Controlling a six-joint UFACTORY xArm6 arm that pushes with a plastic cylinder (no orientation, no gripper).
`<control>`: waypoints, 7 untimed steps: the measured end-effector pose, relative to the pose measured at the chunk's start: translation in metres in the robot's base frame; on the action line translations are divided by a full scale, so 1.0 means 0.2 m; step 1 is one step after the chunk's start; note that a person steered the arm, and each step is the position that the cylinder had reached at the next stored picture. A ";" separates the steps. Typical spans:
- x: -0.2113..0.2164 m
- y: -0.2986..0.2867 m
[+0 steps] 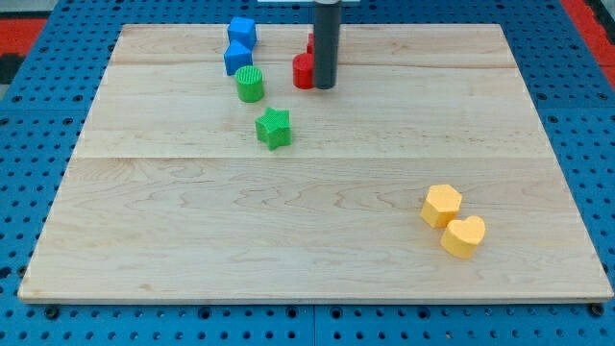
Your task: Point your arm on the centre right of the board
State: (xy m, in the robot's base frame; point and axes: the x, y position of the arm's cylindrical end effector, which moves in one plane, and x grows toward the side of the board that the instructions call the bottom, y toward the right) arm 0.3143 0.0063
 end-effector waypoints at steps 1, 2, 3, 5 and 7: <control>0.00 -0.14; 0.03 0.00; 0.19 0.34; 0.38 0.47; 0.38 0.47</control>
State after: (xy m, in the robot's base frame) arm 0.3905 0.1000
